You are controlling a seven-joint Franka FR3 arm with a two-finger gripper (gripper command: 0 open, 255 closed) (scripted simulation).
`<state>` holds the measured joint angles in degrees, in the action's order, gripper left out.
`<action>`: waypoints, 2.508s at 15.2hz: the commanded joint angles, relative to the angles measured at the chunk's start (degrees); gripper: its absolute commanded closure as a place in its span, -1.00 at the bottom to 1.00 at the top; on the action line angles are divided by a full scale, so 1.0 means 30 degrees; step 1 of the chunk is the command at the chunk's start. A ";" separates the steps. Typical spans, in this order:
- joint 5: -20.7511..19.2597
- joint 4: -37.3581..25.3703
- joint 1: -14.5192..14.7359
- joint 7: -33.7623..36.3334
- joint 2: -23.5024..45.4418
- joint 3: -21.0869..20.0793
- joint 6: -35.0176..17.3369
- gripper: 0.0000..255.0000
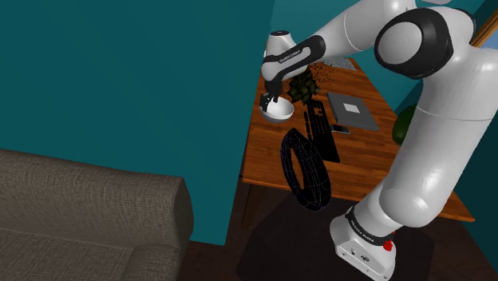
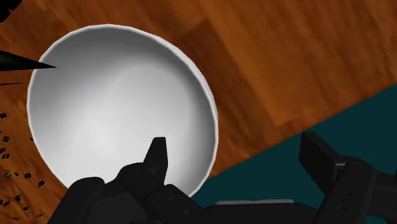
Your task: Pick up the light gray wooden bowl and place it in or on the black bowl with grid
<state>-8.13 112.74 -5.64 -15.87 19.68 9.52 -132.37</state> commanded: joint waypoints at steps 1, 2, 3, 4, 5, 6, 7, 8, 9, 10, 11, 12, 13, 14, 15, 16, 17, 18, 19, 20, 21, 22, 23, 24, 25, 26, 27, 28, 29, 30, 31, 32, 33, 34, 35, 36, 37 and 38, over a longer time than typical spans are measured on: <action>0.0187 -0.1294 -0.0225 -0.0199 0.1453 -0.0003 -0.0270 -1.00; 0.0195 -0.1257 -0.0259 -0.0203 0.1616 -0.0006 -0.0471 -1.00; 0.0204 -0.1224 -0.0289 -0.0210 0.1781 -0.0006 -0.0671 -1.00; 0.0214 -0.1196 -0.0320 -0.0216 0.1949 -0.0007 -0.0870 -1.00; 0.0223 -0.1172 -0.0351 -0.0222 0.2120 -0.0008 -0.1067 -1.00; 0.0233 -0.1144 -0.0382 -0.0229 0.2289 -0.0009 -0.1266 -1.00; 0.0243 -0.1128 -0.0413 -0.0236 0.2465 -0.0011 -0.1460 -1.00; 0.0255 -0.1124 -0.0445 -0.0243 0.2648 -0.0014 -0.1649 -1.00; 0.0260 -0.1112 -0.0464 -0.0247 0.2748 -0.0015 -0.1762 -1.00; 0.0261 -0.1117 -0.0464 -0.0247 0.2751 -0.0016 -0.1760 -1.00; 0.0261 -0.1119 -0.0464 -0.0247 0.2751 -0.0016 -0.1759 -1.00; 0.0261 -0.1119 -0.0464 -0.0247 0.2752 -0.0016 -0.1759 -1.00; 0.0261 -0.1119 -0.0464 -0.0247 0.2752 -0.0016 -0.1759 -1.00; 0.0261 -0.1119 -0.0464 -0.0247 0.2752 -0.0016 -0.1759 -1.00; 0.0261 -0.1119 -0.0464 -0.0247 0.2752 -0.0016 -0.1759 -1.00; 0.0261 -0.1119 -0.0464 -0.0247 0.2752 -0.0016 -0.1759 -1.00; 0.0261 -0.1119 -0.0464 -0.0247 0.2750 -0.0016 -0.1757 -1.00; 0.0261 -0.1119 -0.0464 -0.0247 0.2750 -0.0016 -0.1757 1.00; 0.0261 -0.1119 -0.0464 -0.0247 0.2750 -0.0016 -0.1757 1.00; 0.0261 -0.1119 -0.0464 -0.0247 0.2750 -0.0016 -0.1757 1.00; 0.0261 -0.1119 -0.0464 -0.0247 0.2750 -0.0016 -0.1757 1.00; 0.0261 -0.1119 -0.0464 -0.0247 0.2750 -0.0016 -0.1757 1.00; 0.0261 -0.1119 -0.0464 -0.0247 0.2751 -0.0016 -0.1757 1.00; 0.0261 -0.1120 -0.0464 -0.0247 0.2751 -0.0016 -0.1757 1.00; 0.0261 -0.1122 -0.0464 -0.0247 0.2752 -0.0016 -0.1756 1.00; 0.0261 -0.1122 -0.0463 -0.0246 0.2753 -0.0016 -0.1756 1.00; 0.0261 -0.1119 -0.0464 -0.0247 0.2752 -0.0016 -0.1759 1.00; 0.0254 -0.1132 -0.0454 -0.0269 0.2573 -0.0008 -0.1569 1.00; 0.0248 -0.1149 -0.0443 -0.0291 0.2396 -0.0001 -0.1378 1.00; 0.0241 -0.1170 -0.0433 -0.0313 0.2222 0.0006 -0.1184 1.00; 0.0235 -0.1196 -0.0423 -0.0335 0.2051 0.0013 -0.0989 1.00; 0.0230 -0.1235 -0.0414 -0.0357 0.1888 0.0020 -0.0789 1.00; 0.0224 -0.1271 -0.0404 -0.0380 0.1723 0.0026 -0.0590 1.00; 0.0219 -0.1311 -0.0394 -0.0402 0.1561 0.0032 -0.0390 1.00; 0.0213 -0.1355 -0.0385 -0.0425 0.1401 0.0037 -0.0189 1.00; 0.0208 -0.1404 -0.0377 -0.0448 0.1245 0.0043 0.0014 1.00; 0.0203 -0.1456 -0.0368 -0.0470 0.1091 0.0048 0.0218 1.00; 0.0198 -0.1513 -0.0358 -0.0493 0.0940 0.0053 0.0423 1.00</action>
<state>-7.50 108.22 -6.68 -17.21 23.10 9.63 -131.63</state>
